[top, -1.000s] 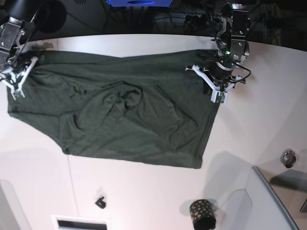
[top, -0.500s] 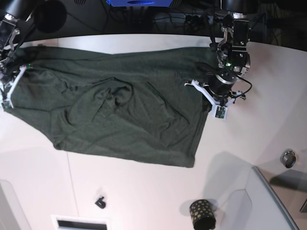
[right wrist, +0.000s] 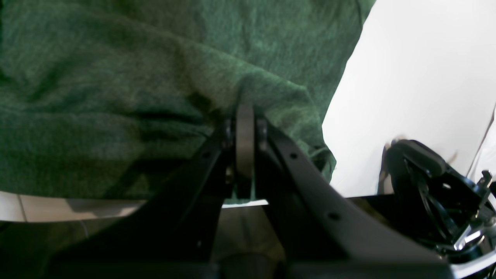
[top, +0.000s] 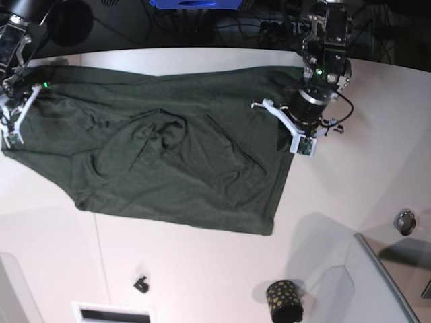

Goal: Layout the t-shirt on the table in an organized manner, then fold the t-shirt properly
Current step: 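Move the right gripper to the shirt corner and grasp it, then pull the held shirt edge taut with both grippers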

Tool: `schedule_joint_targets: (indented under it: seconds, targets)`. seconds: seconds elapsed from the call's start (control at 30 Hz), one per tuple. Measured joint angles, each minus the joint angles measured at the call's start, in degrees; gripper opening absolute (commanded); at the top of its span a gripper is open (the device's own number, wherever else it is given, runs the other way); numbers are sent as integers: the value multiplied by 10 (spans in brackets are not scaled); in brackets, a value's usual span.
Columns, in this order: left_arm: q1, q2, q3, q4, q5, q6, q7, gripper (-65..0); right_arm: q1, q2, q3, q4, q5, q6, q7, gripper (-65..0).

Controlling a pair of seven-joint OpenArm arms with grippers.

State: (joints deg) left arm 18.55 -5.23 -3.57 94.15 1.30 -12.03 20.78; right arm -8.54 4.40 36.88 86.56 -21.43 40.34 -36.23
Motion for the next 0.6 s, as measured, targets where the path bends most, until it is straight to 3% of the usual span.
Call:
schedule_joint_targets:
  seconds: [0.13, 0.23, 0.33, 0.43, 0.6]
  targets:
    - [67, -25, 7, 24, 0, 0, 22, -650, 2, 1, 0, -32, -3, -2, 1, -642]
    - [68, -37, 7, -9, -1, -2, 18, -650, 3, 2, 0, -60, -2, -2, 2, -642]
    - [52, -41, 0, -67, 2, 0, -7, -650, 12, 3, 0, -103, -7, -5, 21, -642]
    - [35, -51, 0, -128, -3, 0, -68, -650, 22, 17, 0, -140, -6, -9, 64, -642]
    - [16, -55, -1, -166, -8, 0, -98, -650, 42, 41, 2, -184, 9, -8, 85, -642]
